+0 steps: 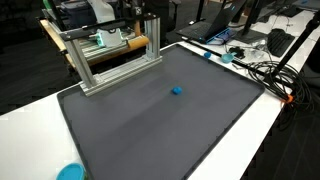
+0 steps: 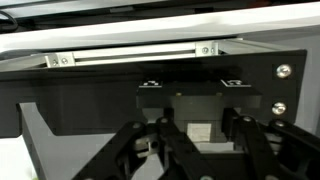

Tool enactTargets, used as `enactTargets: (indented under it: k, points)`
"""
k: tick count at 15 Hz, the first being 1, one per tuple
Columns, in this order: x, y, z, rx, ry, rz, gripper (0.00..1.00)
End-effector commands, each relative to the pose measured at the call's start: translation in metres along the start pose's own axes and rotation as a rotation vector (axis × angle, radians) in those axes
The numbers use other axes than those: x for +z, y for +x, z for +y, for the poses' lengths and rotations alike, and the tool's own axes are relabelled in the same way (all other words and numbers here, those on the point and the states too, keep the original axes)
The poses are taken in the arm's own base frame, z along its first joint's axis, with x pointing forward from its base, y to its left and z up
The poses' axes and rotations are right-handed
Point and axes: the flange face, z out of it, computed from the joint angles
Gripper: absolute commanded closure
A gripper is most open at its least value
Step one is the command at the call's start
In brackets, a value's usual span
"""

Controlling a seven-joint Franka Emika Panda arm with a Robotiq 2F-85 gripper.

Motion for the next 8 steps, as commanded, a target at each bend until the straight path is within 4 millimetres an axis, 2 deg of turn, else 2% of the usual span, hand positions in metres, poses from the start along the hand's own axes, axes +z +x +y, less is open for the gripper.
enactTargets:
  k: [1,4,8]
  points:
    - [-0.014,0.011,-0.001,0.048,0.064,0.033,0.78]
    - [-0.028,0.042,-0.007,0.092,0.023,0.191,0.78]
    - [-0.030,0.098,-0.021,0.124,-0.051,0.331,0.78]
